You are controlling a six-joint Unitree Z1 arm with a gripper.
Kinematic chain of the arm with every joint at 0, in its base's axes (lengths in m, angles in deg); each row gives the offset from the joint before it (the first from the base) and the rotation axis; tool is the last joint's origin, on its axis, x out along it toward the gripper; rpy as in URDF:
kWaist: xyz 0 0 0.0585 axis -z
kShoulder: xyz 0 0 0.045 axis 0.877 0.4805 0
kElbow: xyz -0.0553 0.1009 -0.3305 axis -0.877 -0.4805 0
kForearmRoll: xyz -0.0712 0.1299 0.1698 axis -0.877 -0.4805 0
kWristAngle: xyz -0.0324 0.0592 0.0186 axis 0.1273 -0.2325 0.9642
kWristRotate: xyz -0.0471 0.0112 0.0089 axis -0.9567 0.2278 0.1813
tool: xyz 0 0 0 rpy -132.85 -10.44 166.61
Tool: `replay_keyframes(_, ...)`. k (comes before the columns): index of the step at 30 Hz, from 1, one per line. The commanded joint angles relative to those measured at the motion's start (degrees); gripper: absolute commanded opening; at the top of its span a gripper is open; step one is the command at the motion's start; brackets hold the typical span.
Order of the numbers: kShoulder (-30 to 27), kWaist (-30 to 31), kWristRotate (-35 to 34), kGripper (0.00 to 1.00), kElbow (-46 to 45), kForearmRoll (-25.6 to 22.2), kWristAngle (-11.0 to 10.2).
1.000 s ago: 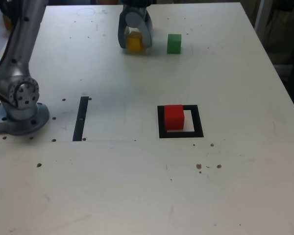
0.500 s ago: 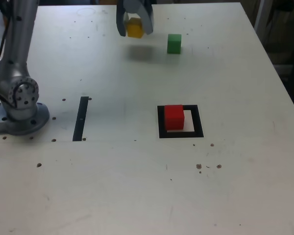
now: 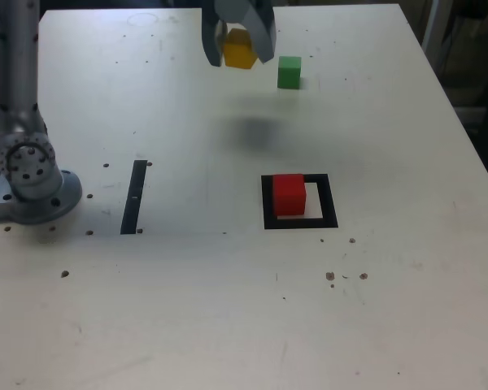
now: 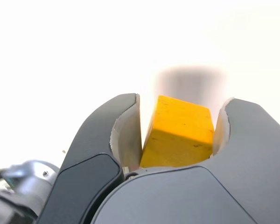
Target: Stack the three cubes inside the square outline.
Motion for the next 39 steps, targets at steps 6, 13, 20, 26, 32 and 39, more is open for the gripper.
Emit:
replay_keyframes(6, -2.17, 13.57, -13.65, 0.17, -1.97, -1.91, 0.48)
replay_keyframes(13, -1.78, 22.48, -23.23, 0.17, -0.73, -2.31, 1.59)
replay_keyframes(20, 1.08, 27.63, -30.11, 0.17, 1.49, -2.03, 2.47)
replay_keyframes(26, 2.97, 28.88, -31.97, 0.17, 2.17, -0.98, 3.15)
replay_keyframes(32, 3.47, 29.05, -32.55, 0.17, 1.95, -0.33, 3.49)
replay_keyframes(39, 4.05, 30.19, -35.67, 0.17, 1.61, 0.44, 3.61)
